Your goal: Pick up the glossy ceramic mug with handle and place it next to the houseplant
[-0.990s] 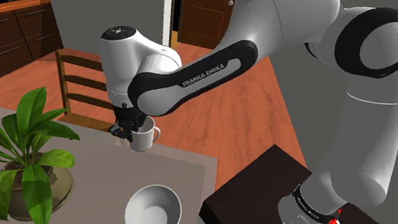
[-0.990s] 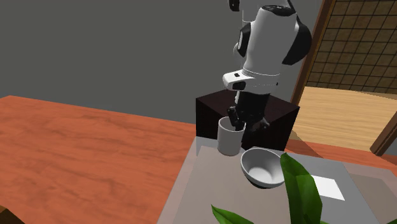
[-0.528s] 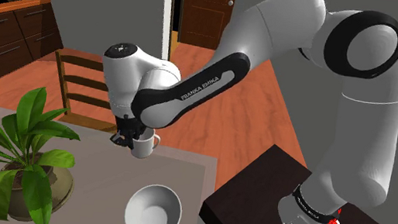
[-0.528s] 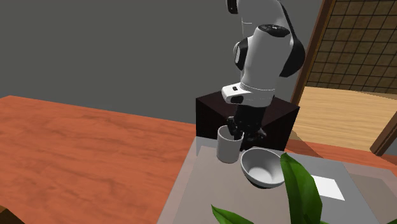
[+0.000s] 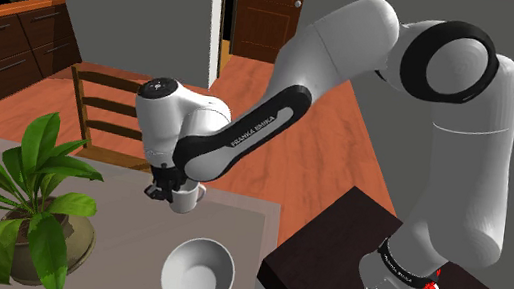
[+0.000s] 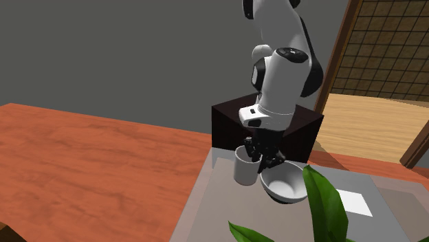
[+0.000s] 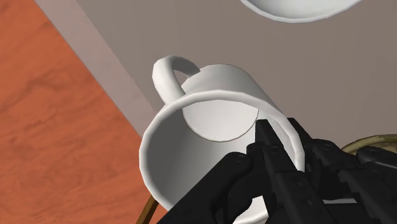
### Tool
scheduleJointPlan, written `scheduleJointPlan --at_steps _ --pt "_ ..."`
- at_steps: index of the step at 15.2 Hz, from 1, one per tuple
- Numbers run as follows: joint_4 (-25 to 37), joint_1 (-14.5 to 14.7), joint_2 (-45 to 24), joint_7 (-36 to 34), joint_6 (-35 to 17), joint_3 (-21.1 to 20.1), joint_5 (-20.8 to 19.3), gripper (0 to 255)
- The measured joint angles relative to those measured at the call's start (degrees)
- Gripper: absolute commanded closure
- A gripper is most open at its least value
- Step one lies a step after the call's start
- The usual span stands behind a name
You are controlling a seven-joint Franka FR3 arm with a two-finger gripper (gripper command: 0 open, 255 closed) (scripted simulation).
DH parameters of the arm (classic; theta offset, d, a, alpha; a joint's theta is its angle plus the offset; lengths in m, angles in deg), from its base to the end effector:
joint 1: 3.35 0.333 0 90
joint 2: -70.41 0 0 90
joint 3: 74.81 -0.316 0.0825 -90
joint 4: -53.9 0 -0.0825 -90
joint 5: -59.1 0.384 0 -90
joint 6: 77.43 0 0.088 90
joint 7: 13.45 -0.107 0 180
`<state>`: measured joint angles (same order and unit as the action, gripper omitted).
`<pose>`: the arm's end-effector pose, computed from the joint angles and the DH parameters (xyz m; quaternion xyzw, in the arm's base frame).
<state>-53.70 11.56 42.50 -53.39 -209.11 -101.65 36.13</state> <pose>0.4901 0.4022 0.2744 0.9911 0.1262 0.0299 0.0302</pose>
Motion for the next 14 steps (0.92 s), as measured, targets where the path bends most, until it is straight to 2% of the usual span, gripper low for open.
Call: scheduleJointPlan --at_steps 14 --pt "-0.06 2.41 -7.39 -3.53 -6.88 3.43 -4.83 255"
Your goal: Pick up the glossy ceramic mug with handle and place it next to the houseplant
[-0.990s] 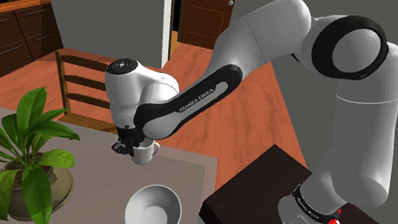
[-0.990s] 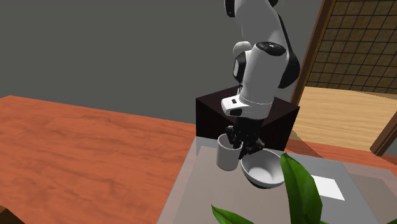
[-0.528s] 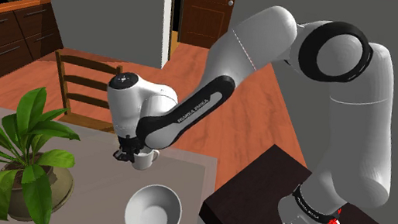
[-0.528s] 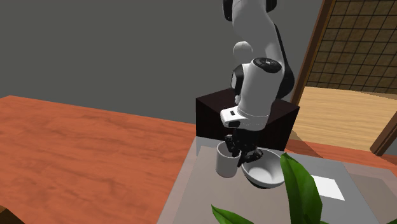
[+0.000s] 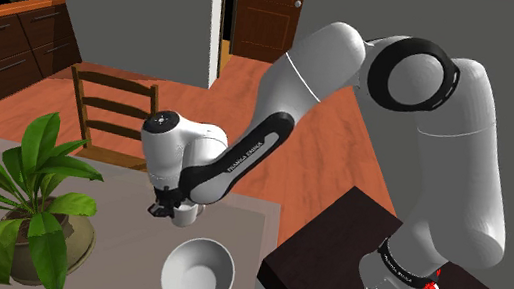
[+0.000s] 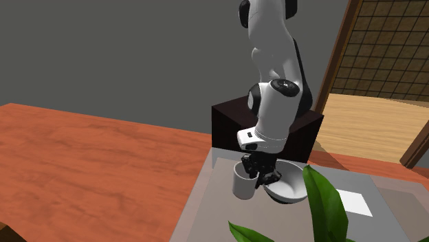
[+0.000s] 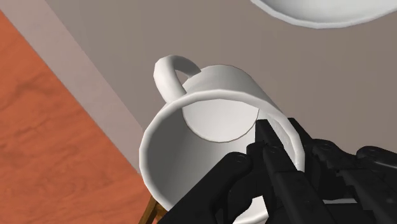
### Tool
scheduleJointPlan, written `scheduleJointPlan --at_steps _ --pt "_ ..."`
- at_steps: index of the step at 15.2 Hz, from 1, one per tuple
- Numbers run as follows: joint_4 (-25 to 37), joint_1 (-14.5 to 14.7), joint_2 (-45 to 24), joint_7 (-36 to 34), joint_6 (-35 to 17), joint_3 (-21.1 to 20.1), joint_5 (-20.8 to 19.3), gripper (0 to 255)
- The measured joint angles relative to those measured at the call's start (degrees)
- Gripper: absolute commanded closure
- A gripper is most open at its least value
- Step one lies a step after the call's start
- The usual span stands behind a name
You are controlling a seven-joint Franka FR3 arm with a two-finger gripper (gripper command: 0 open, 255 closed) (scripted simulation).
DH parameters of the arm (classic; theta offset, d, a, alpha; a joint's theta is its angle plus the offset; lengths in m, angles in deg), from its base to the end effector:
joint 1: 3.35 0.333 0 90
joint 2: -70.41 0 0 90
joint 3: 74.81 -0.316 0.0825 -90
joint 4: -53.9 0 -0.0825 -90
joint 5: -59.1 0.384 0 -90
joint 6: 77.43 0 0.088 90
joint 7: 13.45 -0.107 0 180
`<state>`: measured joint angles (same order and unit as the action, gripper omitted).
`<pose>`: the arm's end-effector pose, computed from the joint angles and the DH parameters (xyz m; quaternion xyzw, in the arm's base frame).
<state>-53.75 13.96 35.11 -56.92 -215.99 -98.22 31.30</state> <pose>0.4899 0.4019 0.2016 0.9911 0.1261 0.0300 0.0302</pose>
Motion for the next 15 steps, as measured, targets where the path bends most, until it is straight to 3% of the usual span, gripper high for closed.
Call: scheduleJointPlan --at_steps 15 --pt "2.67 3.06 -9.07 -3.30 -6.30 4.24 -4.54 255"
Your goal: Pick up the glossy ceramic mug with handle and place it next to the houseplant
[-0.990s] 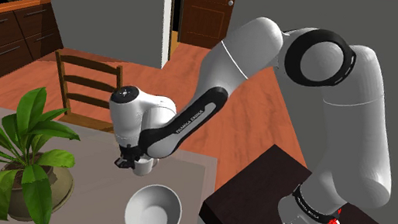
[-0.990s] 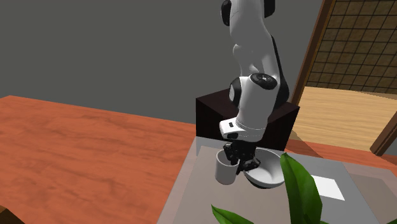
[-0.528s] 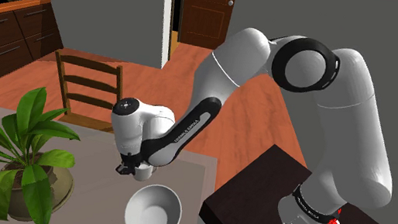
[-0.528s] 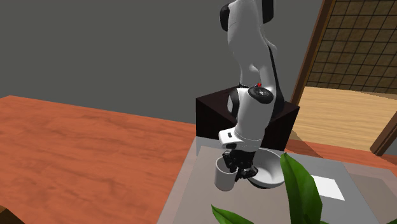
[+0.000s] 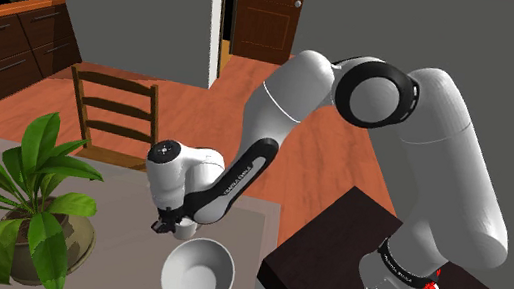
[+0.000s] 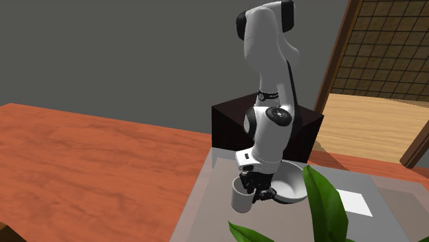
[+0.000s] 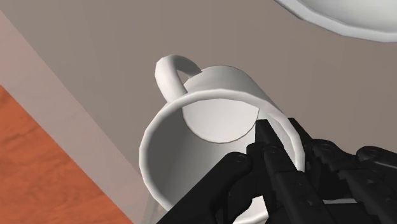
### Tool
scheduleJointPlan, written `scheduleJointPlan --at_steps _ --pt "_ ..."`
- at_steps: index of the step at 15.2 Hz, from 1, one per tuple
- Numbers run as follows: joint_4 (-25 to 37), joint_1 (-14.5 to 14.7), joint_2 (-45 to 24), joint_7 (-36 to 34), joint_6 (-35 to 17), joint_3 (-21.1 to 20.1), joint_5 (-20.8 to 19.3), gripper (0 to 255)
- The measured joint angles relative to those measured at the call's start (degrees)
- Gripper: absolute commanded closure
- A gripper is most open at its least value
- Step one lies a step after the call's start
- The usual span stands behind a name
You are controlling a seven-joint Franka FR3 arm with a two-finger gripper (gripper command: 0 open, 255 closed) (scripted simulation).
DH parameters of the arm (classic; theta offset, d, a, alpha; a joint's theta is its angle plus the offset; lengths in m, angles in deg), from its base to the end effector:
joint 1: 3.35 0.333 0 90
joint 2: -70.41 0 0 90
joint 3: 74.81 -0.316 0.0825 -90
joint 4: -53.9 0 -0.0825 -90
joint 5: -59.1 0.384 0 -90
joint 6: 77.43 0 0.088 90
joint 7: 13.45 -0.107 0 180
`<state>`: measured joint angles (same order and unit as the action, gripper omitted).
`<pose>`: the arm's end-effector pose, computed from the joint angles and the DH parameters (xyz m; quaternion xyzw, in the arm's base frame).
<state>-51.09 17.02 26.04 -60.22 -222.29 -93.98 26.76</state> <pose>0.4900 0.4014 0.1234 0.9911 0.1262 0.0299 0.0304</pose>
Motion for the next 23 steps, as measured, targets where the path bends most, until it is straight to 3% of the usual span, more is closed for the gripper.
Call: scheduleJointPlan --at_steps 5,6,12,17,23 --pt "0.21 0.07 -0.21 -0.01 -0.03 0.06 -0.04 255" --pt "0.22 0.07 -0.21 -0.01 -0.03 0.06 -0.04 0" --pt "0.23 0.07 -0.21 -0.01 -0.03 0.06 -0.04 0" --pt "-1.81 -1.55 5.21 1.50 3.36 -2.43 2.35 0" --pt "-2.06 -1.66 5.83 1.59 3.78 -2.72 2.64 0"
